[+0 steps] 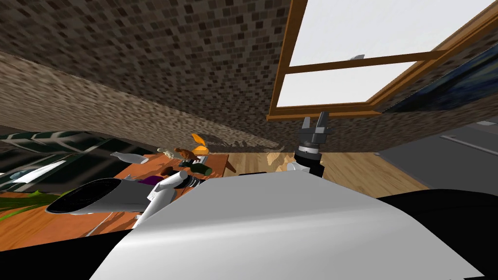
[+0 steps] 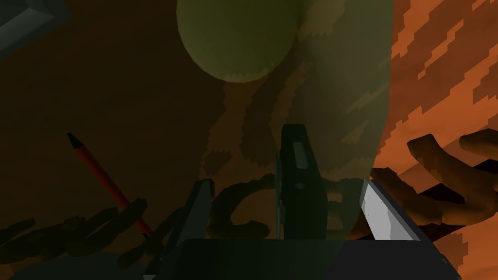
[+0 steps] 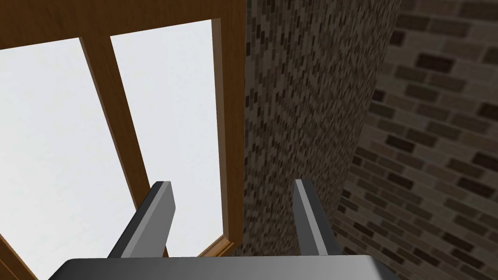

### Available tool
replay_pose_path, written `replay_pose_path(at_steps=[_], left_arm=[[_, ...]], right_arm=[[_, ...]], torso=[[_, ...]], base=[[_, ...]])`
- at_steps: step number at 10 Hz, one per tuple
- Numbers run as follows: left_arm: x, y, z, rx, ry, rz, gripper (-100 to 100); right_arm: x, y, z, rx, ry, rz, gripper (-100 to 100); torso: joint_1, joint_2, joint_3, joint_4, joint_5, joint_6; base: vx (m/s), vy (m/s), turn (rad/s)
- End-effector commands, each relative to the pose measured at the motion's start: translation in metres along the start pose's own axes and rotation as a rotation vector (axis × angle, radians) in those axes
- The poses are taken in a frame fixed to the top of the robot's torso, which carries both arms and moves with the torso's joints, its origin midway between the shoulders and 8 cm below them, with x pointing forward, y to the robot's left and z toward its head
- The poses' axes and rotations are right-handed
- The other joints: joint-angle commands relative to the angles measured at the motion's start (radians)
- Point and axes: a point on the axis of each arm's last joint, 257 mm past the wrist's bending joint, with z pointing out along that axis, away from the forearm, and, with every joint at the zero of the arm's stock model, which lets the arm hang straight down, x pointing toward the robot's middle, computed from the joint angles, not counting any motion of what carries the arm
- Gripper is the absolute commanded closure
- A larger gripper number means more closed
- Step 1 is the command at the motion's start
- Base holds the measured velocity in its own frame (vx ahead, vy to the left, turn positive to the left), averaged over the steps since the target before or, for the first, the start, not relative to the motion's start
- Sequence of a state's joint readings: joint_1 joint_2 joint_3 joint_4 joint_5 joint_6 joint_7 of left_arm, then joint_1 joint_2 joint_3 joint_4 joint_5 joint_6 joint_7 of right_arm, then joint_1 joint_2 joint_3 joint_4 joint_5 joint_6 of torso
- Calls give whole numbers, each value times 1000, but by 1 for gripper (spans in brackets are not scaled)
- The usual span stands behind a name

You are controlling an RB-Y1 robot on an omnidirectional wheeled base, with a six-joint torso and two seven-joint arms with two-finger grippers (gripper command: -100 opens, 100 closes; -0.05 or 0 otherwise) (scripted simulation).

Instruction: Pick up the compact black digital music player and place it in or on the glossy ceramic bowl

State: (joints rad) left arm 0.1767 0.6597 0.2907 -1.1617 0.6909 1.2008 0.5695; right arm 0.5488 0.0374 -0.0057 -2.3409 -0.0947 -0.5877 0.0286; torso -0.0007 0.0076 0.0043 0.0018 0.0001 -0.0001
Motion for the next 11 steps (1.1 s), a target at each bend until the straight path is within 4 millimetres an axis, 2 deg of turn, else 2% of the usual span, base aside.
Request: replay_pose_path(at_steps=[1, 2, 6, 7, 8, 11], left_arm=[[0, 0, 0, 0, 0, 0, -100], [0, 0, 0, 0, 0, -3, 100], [1, 0, 0, 0, 1, 0, 100], [1, 0, 0, -1, 1, 0, 0], [0, 2, -4, 1, 2, 26, 100], [1, 6, -12, 1, 6, 86, 100]], right_arm=[[0, 0, 0, 0, 0, 0, 0], [0, 0, 0, 0, 0, 0, 0], [0, 0, 0, 0, 0, 0, 0], [0, 0, 0, 0, 0, 0, 0], [0, 0, 0, 0, 0, 0, 0], [0, 0, 0, 0, 0, -1, 0]], torso=[[0, 0, 0, 0, 0, 0], [0, -3, -2, -1, 0, -1], [2, -7, -4, -2, 0, -3], [2, -7, -4, -2, 0, -3], [2, -7, -4, -2, 0, -3], [0, -14, -8, -3, -3, -6]], base=[[-51, -7, -36], [-7, -2, -4], [0, 0, 0], [0, 0, 0], [73, 5, 223], [145, -18, 264]])
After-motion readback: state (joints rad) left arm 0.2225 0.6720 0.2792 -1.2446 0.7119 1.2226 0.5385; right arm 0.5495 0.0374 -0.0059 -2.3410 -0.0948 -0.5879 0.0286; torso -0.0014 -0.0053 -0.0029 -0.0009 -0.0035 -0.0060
